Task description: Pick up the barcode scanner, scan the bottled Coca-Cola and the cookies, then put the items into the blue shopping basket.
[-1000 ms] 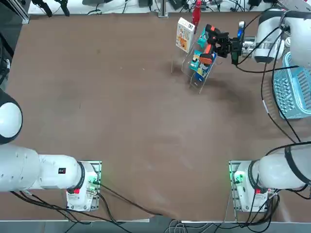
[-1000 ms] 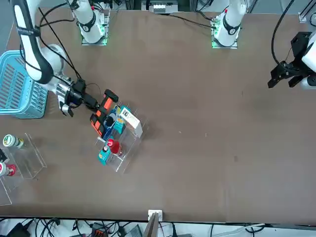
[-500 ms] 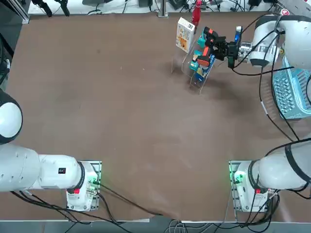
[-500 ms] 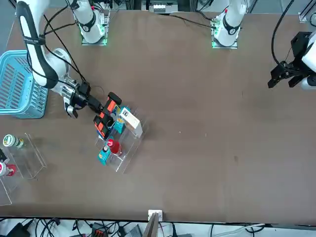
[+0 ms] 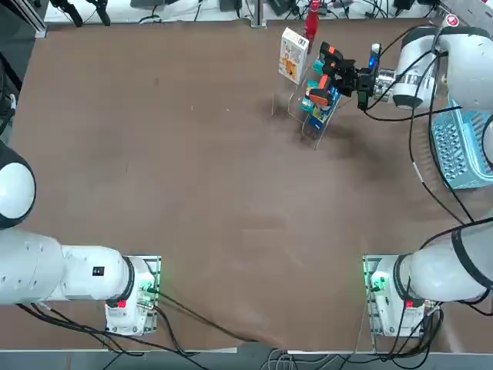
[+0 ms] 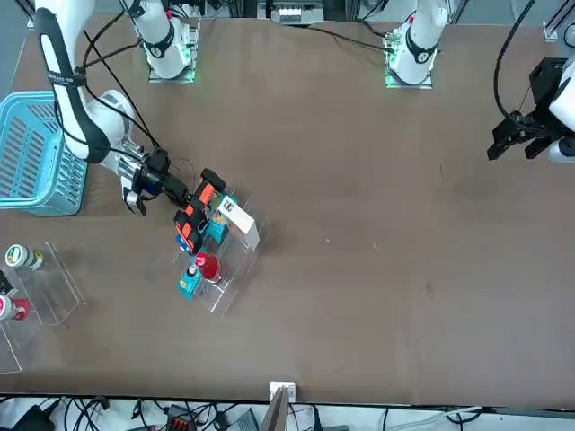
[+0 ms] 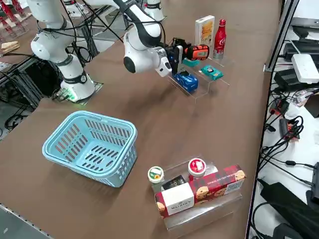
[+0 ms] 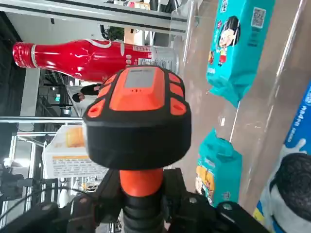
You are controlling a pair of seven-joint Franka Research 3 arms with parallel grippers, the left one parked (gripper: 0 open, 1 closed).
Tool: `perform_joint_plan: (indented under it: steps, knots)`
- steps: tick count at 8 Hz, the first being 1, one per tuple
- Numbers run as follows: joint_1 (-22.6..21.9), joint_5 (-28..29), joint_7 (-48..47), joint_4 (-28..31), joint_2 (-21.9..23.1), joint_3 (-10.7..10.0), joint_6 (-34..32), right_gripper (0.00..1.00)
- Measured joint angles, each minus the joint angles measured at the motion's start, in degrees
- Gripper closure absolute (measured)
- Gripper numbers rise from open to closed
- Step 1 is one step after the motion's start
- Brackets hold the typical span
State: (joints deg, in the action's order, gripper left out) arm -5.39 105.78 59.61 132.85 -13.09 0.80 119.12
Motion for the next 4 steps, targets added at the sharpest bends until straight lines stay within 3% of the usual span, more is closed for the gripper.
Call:
perform_joint_plan:
  steps: [4]
  knots:
    - [-2.82, 0.0, 0.14, 4.94, 4.52, 0.31, -0.54, 0.57]
